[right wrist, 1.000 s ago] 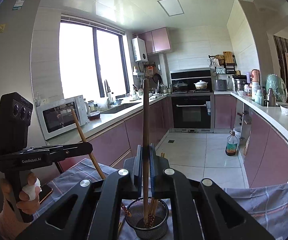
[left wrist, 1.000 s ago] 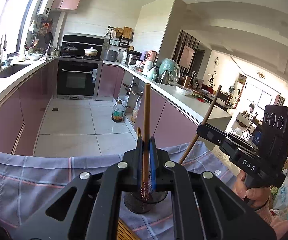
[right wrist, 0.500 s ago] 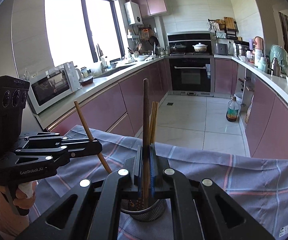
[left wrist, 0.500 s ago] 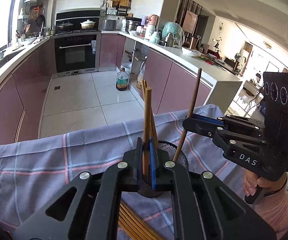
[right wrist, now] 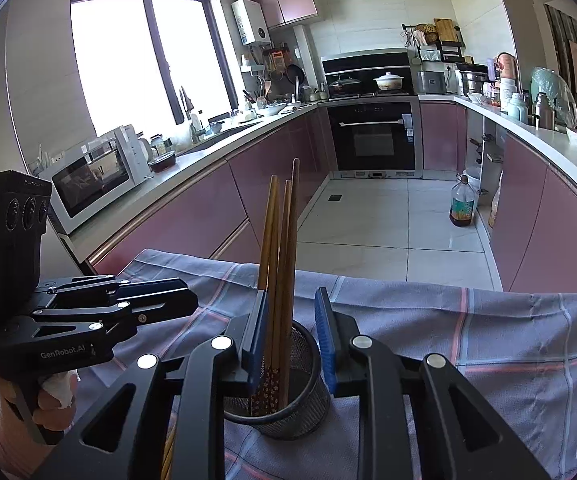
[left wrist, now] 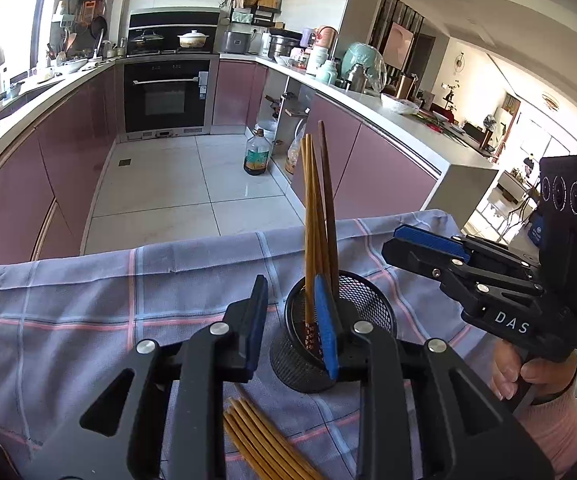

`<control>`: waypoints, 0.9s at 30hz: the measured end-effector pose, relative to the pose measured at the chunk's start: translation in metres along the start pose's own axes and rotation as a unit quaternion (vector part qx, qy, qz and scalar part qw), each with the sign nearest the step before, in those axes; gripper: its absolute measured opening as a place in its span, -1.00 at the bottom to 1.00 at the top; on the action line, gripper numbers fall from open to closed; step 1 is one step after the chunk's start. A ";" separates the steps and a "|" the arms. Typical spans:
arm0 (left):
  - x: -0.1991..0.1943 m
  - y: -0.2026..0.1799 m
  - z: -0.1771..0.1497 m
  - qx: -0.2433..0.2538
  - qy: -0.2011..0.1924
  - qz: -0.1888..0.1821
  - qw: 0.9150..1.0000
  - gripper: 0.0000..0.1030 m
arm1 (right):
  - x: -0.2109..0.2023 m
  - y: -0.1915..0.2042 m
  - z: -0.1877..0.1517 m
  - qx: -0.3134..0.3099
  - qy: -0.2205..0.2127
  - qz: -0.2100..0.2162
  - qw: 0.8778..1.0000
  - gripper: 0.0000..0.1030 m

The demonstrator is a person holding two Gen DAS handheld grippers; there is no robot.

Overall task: Organize utensils
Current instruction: 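Open the left tool to drop its chopstick while the right tool releases its own, then move both tools back over the remaining chopsticks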

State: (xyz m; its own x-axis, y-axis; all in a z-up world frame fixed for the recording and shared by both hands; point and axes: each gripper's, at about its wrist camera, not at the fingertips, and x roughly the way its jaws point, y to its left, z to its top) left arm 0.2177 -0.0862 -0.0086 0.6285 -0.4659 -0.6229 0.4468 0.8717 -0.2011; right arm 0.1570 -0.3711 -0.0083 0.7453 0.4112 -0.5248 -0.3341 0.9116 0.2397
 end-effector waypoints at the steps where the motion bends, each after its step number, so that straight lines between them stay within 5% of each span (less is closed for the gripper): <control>1: -0.004 0.001 -0.003 -0.001 -0.007 0.005 1.000 -0.51 | -0.001 0.002 -0.002 -0.002 -0.001 -0.001 1.000 -0.57; 14: -0.052 0.029 -0.066 -0.028 -0.036 0.077 0.996 -0.04 | -0.027 0.043 -0.050 -0.057 0.021 0.053 0.997 -0.41; 27: -0.041 0.053 -0.144 -0.061 0.024 0.111 0.992 -0.02 | 0.013 0.069 -0.116 -0.046 0.126 0.076 0.988 -0.41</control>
State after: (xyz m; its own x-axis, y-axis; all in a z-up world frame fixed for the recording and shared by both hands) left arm 0.1236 0.0008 -0.1022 0.6714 -0.2545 -0.6961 0.2183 0.9654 -0.1424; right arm 0.0770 -0.3022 -0.0936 0.5185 0.5204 -0.6784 -0.4903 0.8310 0.2628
